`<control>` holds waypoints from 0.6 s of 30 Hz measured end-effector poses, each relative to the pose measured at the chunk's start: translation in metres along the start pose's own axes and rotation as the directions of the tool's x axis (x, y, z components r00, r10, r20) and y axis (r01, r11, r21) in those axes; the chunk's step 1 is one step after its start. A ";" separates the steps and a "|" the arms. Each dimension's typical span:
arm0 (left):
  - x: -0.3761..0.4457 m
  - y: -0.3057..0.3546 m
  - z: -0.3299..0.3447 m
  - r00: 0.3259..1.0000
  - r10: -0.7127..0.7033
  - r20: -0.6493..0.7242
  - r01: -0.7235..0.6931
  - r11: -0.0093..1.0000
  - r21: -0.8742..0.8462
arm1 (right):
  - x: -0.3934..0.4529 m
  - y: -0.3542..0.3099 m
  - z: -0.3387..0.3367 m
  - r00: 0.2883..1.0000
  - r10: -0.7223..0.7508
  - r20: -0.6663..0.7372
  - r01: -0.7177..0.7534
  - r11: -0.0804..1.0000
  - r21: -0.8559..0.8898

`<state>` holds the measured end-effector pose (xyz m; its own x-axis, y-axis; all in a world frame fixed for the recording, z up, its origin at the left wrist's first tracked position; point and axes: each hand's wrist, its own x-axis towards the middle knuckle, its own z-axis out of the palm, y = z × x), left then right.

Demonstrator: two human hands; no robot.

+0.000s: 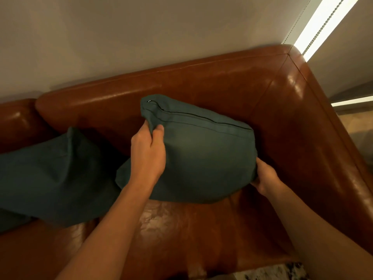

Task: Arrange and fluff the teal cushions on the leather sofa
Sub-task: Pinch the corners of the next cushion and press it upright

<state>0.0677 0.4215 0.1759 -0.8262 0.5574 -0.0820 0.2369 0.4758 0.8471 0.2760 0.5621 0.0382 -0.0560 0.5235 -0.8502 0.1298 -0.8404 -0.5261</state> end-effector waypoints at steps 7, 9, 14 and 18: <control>0.019 -0.093 -0.021 0.910 -0.333 -0.246 0.292 0.938 -0.189 | -0.046 -0.014 0.027 0.808 -0.481 -0.339 0.443 0.876 -0.189; 0.012 -0.115 -0.028 0.812 -0.463 -0.355 0.434 0.886 -0.162 | -0.073 -0.009 0.043 0.640 -0.693 -0.331 0.654 0.718 -0.238; -0.020 -0.060 -0.009 0.974 -0.009 -0.228 0.037 0.993 0.115 | -0.116 0.019 0.100 0.320 -0.939 -0.124 0.853 0.343 -0.393; -0.002 -0.035 0.018 0.993 -0.057 0.099 0.027 0.961 0.275 | -0.117 0.041 0.119 0.227 -0.973 0.043 0.838 0.173 -0.518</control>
<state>0.0706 0.4165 0.1371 -0.7834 0.5944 -0.1816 0.3458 0.6596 0.6673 0.1697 0.4501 0.1136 -0.1818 0.9306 0.3178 0.4883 0.3659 -0.7923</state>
